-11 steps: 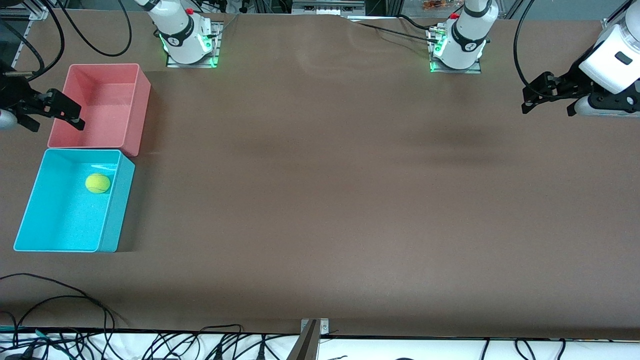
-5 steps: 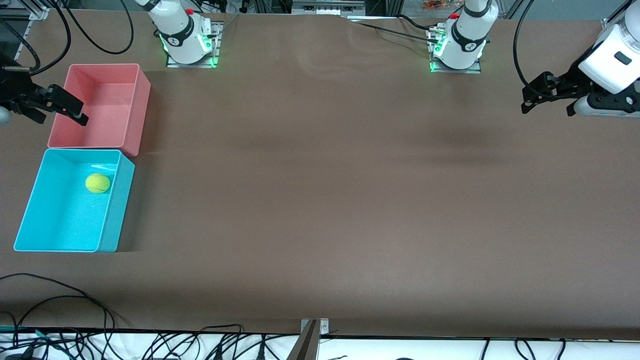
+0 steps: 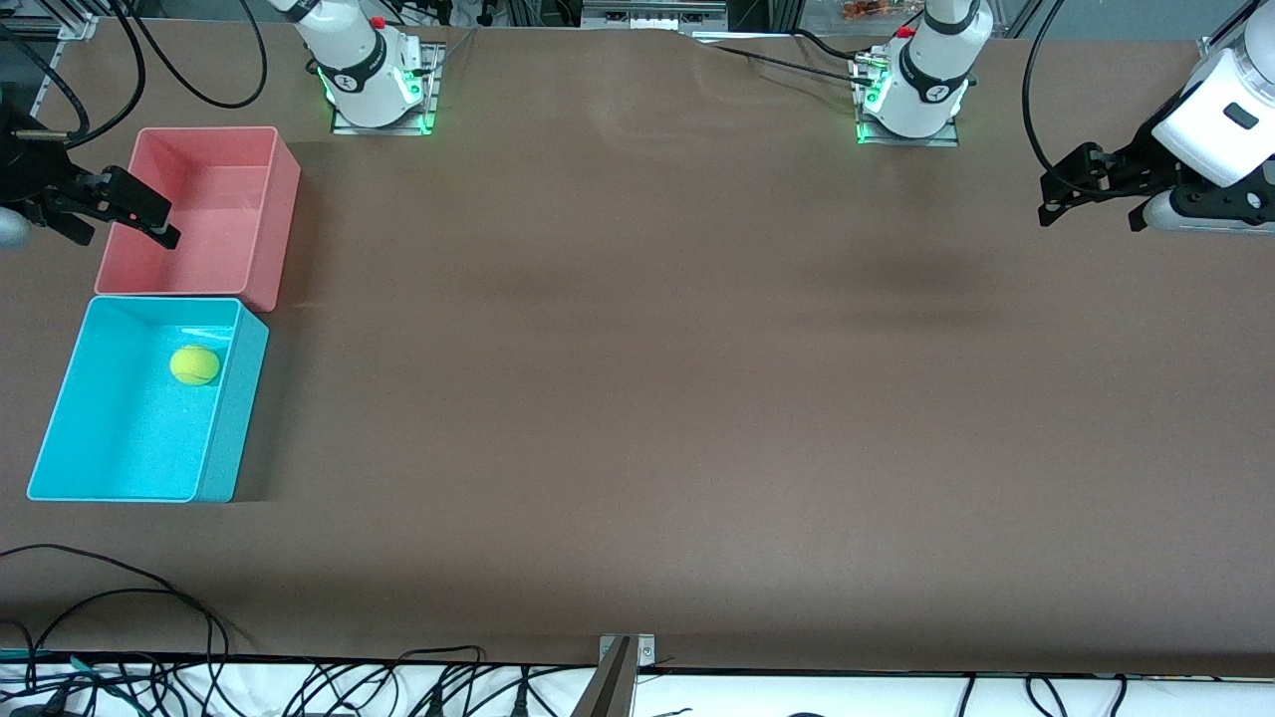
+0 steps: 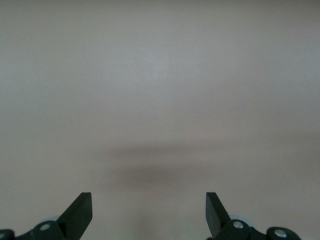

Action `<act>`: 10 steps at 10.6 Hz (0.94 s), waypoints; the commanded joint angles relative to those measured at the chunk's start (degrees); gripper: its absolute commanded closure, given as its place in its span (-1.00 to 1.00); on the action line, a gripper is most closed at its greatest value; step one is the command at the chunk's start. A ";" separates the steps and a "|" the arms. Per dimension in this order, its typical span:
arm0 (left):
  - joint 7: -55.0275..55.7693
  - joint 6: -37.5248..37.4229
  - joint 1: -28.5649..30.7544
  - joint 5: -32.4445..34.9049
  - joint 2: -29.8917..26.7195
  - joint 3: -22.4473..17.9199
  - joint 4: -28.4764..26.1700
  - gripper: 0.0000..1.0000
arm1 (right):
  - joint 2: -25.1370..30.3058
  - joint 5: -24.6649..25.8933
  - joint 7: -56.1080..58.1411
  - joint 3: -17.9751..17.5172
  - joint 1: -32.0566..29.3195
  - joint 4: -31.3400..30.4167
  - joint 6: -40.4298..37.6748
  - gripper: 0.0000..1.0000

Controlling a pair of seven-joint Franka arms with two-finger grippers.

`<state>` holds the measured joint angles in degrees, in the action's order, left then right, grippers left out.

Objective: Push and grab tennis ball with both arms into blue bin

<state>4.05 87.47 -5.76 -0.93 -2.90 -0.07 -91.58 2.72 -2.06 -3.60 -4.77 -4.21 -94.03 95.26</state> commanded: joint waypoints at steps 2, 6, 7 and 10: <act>0.08 -1.16 0.22 -0.21 0.62 -0.02 1.58 -1.00 | -0.26 0.92 0.62 -0.33 -0.19 1.05 -1.13 -1.00; 0.17 -1.16 -0.04 -0.21 0.62 0.07 1.66 -1.00 | -0.26 1.70 0.44 -1.03 -0.19 1.05 -0.87 -1.00; 0.17 -1.16 -0.13 -0.21 0.62 0.07 1.67 -1.00 | -0.26 2.40 0.79 -1.47 -0.19 1.05 -0.95 -1.00; 0.26 -1.16 -0.30 -0.12 0.62 0.15 1.75 -1.00 | -0.35 2.50 2.98 -1.47 -0.19 1.05 -1.22 -1.00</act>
<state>4.05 87.47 -5.76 -0.93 -2.90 0.00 -91.58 2.65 -0.61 -3.03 -5.89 -4.19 -94.04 95.24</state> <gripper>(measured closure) 0.000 0.000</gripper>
